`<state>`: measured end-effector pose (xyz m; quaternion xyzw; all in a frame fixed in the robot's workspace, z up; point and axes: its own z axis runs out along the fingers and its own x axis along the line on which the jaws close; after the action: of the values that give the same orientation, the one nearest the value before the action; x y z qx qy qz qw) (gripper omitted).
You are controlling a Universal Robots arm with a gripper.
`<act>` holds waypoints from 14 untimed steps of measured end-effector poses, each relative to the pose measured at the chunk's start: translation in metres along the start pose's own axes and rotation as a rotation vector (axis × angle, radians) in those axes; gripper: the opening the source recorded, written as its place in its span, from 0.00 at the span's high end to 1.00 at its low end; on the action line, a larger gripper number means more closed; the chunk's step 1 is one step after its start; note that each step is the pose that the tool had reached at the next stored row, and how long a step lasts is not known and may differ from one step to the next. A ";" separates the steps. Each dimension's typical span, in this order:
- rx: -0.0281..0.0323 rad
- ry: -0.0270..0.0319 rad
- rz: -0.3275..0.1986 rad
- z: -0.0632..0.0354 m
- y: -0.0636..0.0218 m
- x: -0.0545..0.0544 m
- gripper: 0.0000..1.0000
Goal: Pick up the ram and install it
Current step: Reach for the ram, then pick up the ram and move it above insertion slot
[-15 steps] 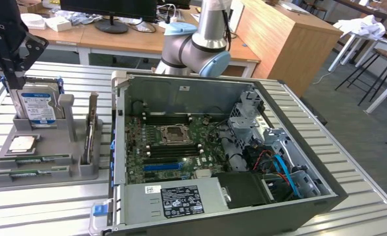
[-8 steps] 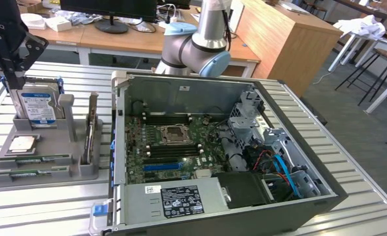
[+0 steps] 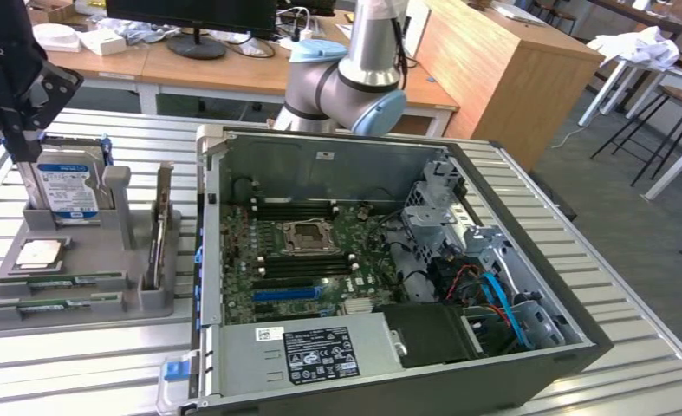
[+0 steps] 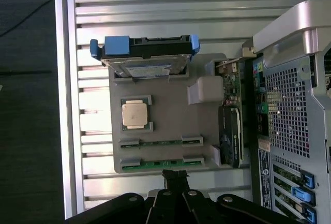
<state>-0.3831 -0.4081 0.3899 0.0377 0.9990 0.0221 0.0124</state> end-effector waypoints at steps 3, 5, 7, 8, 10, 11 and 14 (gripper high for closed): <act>0.0000 -0.0001 0.000 -0.0001 -0.0022 0.000 0.90; 0.0000 -0.0001 0.000 -0.0001 -0.0022 0.000 0.90; -0.0001 -0.0001 0.000 -0.0001 -0.0022 0.000 0.90; 0.0000 -0.0001 0.000 -0.0001 -0.0022 0.000 0.90; 0.0000 -0.0001 0.000 -0.0001 -0.0022 0.000 0.90; 0.0000 -0.0001 0.000 -0.0001 -0.0022 0.000 0.90; -0.0001 -0.0001 0.000 -0.0001 -0.0022 0.000 0.90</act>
<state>-0.3832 -0.4103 0.3898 0.0377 0.9990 0.0221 0.0125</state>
